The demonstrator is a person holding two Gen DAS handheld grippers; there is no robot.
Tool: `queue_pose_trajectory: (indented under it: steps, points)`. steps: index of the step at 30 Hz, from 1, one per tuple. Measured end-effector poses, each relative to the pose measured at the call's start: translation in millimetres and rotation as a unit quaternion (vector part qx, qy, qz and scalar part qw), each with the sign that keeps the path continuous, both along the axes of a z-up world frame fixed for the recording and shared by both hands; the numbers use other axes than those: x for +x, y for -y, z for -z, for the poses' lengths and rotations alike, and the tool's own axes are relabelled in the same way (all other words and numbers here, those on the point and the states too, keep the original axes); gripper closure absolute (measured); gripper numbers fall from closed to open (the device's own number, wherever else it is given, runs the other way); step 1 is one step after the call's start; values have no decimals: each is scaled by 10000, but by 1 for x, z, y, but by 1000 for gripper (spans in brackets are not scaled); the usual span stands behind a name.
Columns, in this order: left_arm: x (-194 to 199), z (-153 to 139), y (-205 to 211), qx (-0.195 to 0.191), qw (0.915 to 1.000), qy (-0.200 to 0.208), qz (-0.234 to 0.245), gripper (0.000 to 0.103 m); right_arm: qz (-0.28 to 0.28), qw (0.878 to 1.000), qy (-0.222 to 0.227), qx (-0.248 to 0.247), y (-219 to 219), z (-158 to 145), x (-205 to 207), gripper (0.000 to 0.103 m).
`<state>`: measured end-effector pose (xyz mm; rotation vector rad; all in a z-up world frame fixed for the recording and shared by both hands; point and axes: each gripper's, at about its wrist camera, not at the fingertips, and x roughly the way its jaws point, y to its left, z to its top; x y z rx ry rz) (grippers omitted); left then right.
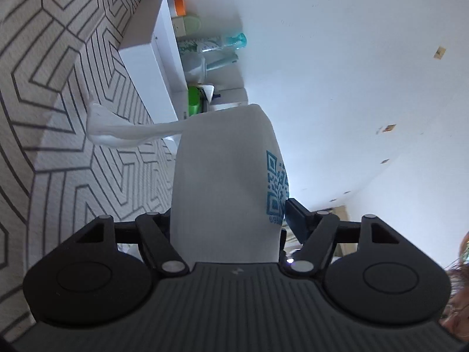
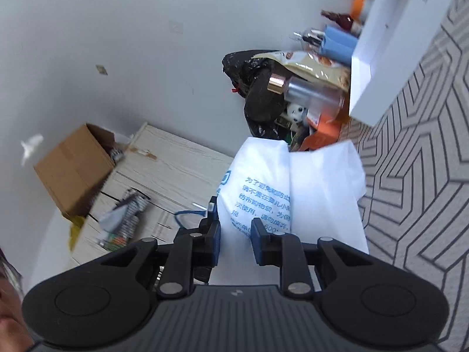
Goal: Fold shopping bag
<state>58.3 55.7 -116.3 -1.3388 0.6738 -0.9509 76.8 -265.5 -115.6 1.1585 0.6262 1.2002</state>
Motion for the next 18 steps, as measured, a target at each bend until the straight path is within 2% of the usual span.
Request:
queue_pose_trajectory:
  steps: [3,7,8,10,13,15,17,18]
  points:
    - [-4,0,3,210,9997,0,-138,39,84,9998,-15,-204,-1,1,1,82]
    - [-5,3,4,501,9980,-203,-323,47,213,9975,-189,-650,1,2,4,82]
    - [-4,4,5,512,9978,-264,-313,48,217,9968,-299,-709,2,5,6,73]
    - [-2,8,6,501,9976,-384,-281,52,163,9955,-492,-798,4,7,9,70]
    - [1,15,5,360,9977,-530,-210,55,271,9922,-227,-1191,13,-6,7,56]
    - [0,16,3,246,9982,-525,-141,55,460,9906,19,-1286,24,-16,2,45]
    - [-2,13,1,187,9987,-458,-96,55,762,9871,151,-1398,39,-24,3,26]
    - [-3,11,1,183,9990,-400,-76,55,876,9851,163,-1472,44,-27,4,23]
